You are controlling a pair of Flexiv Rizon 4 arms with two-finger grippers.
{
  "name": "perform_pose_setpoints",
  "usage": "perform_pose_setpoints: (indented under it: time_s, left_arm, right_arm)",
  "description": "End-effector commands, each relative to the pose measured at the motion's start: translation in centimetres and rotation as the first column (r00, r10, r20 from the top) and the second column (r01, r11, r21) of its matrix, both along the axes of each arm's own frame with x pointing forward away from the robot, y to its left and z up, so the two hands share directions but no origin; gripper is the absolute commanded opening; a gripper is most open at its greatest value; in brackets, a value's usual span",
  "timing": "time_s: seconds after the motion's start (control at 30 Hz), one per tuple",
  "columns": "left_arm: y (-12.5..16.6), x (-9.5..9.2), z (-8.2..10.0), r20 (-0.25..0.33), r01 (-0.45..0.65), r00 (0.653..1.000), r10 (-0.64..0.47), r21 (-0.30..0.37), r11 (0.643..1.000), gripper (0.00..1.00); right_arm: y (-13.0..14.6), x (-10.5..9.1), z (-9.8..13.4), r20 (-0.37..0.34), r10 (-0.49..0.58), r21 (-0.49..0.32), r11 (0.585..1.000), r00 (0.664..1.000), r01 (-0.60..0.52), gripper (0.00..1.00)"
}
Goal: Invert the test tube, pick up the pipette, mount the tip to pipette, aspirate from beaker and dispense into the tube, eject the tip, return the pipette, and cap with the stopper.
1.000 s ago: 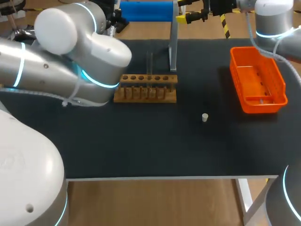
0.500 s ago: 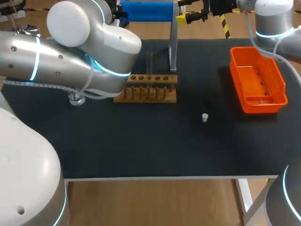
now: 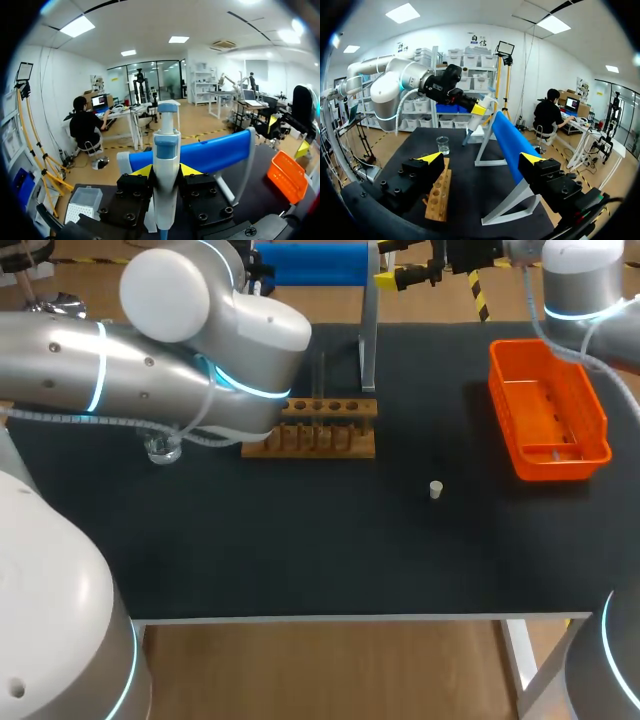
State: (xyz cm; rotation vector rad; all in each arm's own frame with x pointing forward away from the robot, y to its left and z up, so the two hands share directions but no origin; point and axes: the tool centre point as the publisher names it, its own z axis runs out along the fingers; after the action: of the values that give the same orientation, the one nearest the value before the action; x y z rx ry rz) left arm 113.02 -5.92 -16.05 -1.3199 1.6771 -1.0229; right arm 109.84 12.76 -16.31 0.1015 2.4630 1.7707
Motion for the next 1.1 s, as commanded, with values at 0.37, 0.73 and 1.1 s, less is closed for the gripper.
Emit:
perform_pose_setpoints:
  time_s: [0.37, 0.73, 1.1]
  left_arm:
    - [0.5, 1.5, -0.9, -0.022, -0.044, 0.999, 0.045, 0.021, 0.999, 0.0]
    - [0.2, 2.2, -1.4, -0.041, -0.048, 0.998, 0.05, 0.045, 0.998, 0.0]
    - [0.4, 2.1, -2.3, -0.063, -0.059, 0.996, 0.062, 0.05, 0.997, 0.0]
  right_arm:
    - [-0.1, 0.1, 0.1, -0.002, 0.004, -0.003, 1.0, 1.0, -0.004, 1.0]
    - [-0.1, 0.1, 0.1, -0.002, 0.004, -0.003, 1.0, 1.0, -0.004, 1.0]
    - [-0.1, 0.1, 0.1, -0.002, 0.004, -0.003, 1.0, 1.0, -0.004, 1.0]
